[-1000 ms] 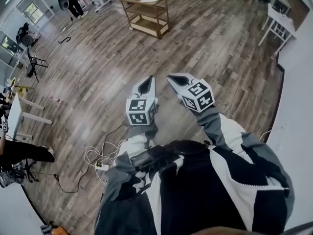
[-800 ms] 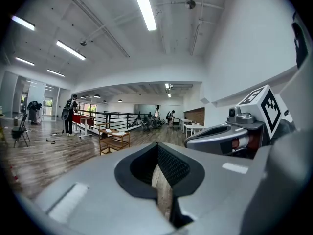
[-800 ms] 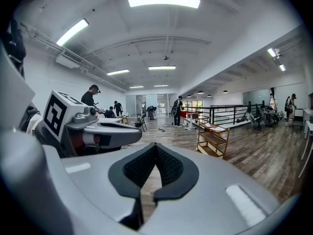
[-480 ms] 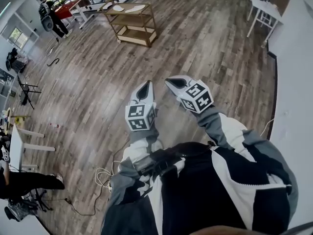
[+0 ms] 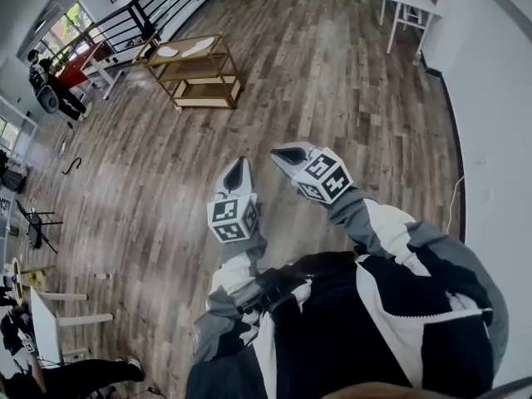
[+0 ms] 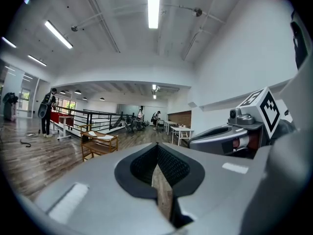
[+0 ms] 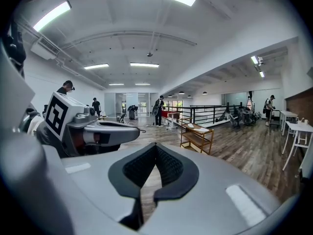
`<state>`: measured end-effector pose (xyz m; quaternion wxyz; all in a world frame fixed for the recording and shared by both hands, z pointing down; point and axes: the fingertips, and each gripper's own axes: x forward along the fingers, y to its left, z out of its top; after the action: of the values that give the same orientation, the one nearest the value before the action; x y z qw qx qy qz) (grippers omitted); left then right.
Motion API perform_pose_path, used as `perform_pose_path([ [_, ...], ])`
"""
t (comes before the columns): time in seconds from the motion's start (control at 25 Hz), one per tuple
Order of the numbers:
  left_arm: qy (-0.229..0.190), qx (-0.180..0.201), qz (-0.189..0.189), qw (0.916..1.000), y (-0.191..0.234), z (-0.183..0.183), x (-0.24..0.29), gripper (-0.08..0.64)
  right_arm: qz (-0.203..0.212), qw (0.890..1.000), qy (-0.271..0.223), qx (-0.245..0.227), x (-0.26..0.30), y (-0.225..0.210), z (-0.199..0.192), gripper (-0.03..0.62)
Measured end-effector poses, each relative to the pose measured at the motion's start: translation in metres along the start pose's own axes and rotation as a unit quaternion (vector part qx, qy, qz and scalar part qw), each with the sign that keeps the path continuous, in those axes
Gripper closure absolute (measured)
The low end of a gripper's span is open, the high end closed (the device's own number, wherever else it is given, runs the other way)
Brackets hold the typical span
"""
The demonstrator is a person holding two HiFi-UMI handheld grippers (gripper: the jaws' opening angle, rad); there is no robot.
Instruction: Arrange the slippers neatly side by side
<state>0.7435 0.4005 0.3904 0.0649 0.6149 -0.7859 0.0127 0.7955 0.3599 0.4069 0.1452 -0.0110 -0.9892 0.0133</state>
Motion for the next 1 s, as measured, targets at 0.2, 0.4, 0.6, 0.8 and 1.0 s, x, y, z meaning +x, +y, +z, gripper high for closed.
perform_pose_path([
  [0.2, 0.001, 0.004, -0.029, 0.9996, 0.037, -0.005, 0.004, 0.558, -0.031, 0.999, -0.004, 0.006, 0.035, 0.004, 0.009, 0.586],
  [0.4, 0.018, -0.011, -0.040, 0.9990, 0.074, -0.023, 0.002, 0.558, -0.047, 0.999, 0.004, 0.009, 0.063, 0.007, 0.009, 0.586],
  [0.6, 0.019, -0.029, -0.039, 0.9987, 0.092, -0.033, 0.009, 0.558, -0.047, 0.999, 0.020, 0.008, 0.081, 0.005, 0.000, 0.586],
  [0.8, 0.022, -0.036, -0.030, 0.9987, 0.109, -0.035, 0.024, 0.558, -0.044, 0.999, 0.031, 0.012, 0.099, -0.009, -0.001, 0.586],
  [1.0, 0.022, -0.035, -0.022, 0.9989, 0.131, -0.038, 0.046, 0.558, -0.012, 1.000, 0.018, 0.014, 0.135, -0.026, 0.008, 0.586],
])
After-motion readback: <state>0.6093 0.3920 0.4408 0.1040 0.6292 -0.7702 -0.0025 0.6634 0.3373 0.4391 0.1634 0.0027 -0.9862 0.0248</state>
